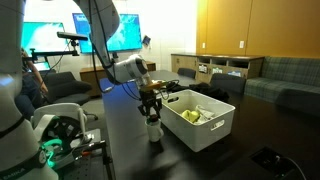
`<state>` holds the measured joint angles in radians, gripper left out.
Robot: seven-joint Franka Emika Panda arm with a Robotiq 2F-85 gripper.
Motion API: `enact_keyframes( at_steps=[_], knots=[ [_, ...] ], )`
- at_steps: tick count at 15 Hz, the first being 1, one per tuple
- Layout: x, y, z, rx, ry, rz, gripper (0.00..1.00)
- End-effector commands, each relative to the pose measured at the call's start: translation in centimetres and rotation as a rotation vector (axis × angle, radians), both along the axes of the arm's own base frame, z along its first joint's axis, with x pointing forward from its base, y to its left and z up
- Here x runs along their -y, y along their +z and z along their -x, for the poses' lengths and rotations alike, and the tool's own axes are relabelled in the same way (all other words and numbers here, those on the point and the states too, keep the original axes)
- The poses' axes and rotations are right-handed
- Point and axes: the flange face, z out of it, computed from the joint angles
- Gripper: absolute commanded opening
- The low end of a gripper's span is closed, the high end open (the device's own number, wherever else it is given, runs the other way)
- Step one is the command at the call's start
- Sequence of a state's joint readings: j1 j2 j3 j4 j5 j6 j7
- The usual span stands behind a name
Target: The white towel should go in the basket first, followed by the marker in the cup, then the yellow towel in the basket, and the black tape in the cup.
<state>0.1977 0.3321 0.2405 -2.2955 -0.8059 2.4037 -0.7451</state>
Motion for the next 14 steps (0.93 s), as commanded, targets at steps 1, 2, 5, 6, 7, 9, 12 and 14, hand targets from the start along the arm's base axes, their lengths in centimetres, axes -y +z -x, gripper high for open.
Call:
enact_keyframes(
  at_steps=[1,2,5,6,7,9,12,14],
  knots=[
    [-0.36,-0.62,-0.88,-0.014,0.031,-0.017,0.25],
    [-0.33,-0.68,-0.93,-0.019,0.034,-0.019,0.25],
    [-0.29,-1.04,-1.24,-0.030,0.040,-0.021,0.25],
    [-0.24,-1.00,-1.19,-0.031,0.041,-0.021,0.25],
    [-0.28,-1.01,-1.26,-0.032,0.041,-0.020,0.25],
    [-0.30,-0.82,-1.19,-0.032,0.042,-0.016,0.25],
    [-0.32,-0.37,-0.91,-0.027,0.035,-0.010,0.77],
    [-0.36,-0.15,-0.79,-0.022,0.031,-0.008,0.80]
  ],
)
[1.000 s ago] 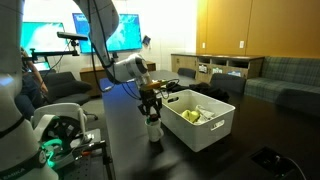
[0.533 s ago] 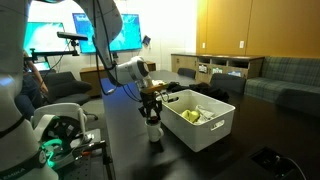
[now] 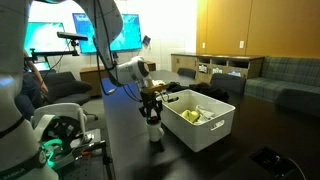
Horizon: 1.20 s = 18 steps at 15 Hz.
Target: The white towel should go in the basket first, followed by the marker in the cup, then the yellow towel in the basket, and the black tape in the cup.
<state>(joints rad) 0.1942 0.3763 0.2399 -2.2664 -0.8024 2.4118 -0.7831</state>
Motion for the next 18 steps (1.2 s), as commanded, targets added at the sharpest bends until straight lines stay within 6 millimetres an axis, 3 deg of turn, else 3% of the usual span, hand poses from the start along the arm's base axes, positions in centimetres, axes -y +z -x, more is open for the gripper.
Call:
enact_keyframes(
  at_steps=[1,2,3,4,5,7,8,10,12,18],
  knots=[
    [-0.1,1.3,-0.1,0.014,-0.001,0.000,0.59],
    [-0.1,1.5,0.0,0.018,-0.001,0.001,0.42],
    [-0.1,1.6,0.1,0.022,-0.001,0.003,0.56],
    [-0.2,1.8,0.1,0.028,-0.001,0.005,0.37],
    [-0.2,2.1,0.2,0.036,-0.003,0.008,0.57],
    [-0.2,2.6,0.4,0.052,-0.008,0.006,0.56],
    [-0.2,3.0,0.6,0.059,-0.013,0.004,0.78],
    [0.0,3.5,0.7,0.073,-0.031,0.001,0.84],
    [0.7,4.0,1.0,0.087,-0.067,0.013,0.99],
    [5.2,5.8,3.5,0.143,-0.375,0.066,1.00]
  ],
)
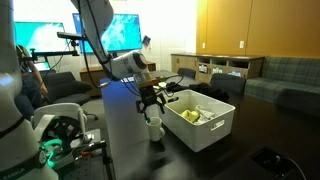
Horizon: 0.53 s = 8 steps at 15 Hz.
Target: The white towel should go in the basket first, followed by the marker in the cup, then the yellow towel in the basket, and the black tape in the cup.
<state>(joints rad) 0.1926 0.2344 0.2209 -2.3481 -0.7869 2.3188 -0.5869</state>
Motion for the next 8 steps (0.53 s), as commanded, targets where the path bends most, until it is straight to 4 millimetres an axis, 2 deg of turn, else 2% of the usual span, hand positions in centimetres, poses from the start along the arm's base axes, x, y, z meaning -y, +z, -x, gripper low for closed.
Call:
enact_keyframes(
  at_steps=[1,4,8],
  knots=[
    [3.2,2.7,3.2,0.052,-0.197,0.001,1.00],
    [5.2,4.9,5.7,0.083,-0.362,-0.032,1.00],
    [7.3,9.0,9.0,0.144,-0.560,-0.071,1.00]
  ],
)
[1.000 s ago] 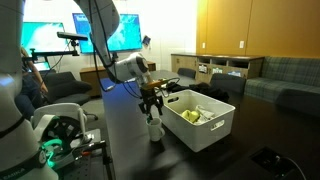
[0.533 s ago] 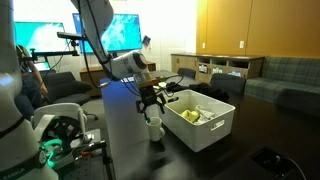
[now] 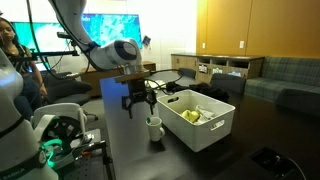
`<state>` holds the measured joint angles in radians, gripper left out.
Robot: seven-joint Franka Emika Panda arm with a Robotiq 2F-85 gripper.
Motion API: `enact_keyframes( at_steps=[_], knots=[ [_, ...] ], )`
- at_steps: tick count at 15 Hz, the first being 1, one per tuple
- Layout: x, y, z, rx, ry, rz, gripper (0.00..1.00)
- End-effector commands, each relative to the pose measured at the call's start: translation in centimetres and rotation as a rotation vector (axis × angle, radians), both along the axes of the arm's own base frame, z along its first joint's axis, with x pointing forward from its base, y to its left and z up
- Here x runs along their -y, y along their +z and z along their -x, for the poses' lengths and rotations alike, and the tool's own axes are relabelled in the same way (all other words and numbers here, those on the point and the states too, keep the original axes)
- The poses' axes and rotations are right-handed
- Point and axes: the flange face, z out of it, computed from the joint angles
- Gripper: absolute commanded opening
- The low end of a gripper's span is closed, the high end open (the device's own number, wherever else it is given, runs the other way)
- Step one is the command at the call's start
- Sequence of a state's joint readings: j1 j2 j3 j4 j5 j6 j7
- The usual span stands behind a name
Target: The white towel should go in the basket first, followed by the marker in the cup, then the yellow towel in the basket, and the black tape in the cup.
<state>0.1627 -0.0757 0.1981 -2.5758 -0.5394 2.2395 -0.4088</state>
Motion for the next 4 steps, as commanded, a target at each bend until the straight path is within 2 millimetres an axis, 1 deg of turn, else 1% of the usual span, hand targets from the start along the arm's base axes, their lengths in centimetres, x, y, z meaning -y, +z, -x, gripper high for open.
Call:
enact_keyframes(
  at_steps=[1,3,4],
  knots=[
    [0.5,1.1,0.8,0.014,-0.046,-0.004,1.00],
    [1.3,2.8,2.0,0.047,-0.090,-0.008,1.00],
    [1.5,3.3,2.4,0.058,-0.097,-0.008,1.00]
  ],
)
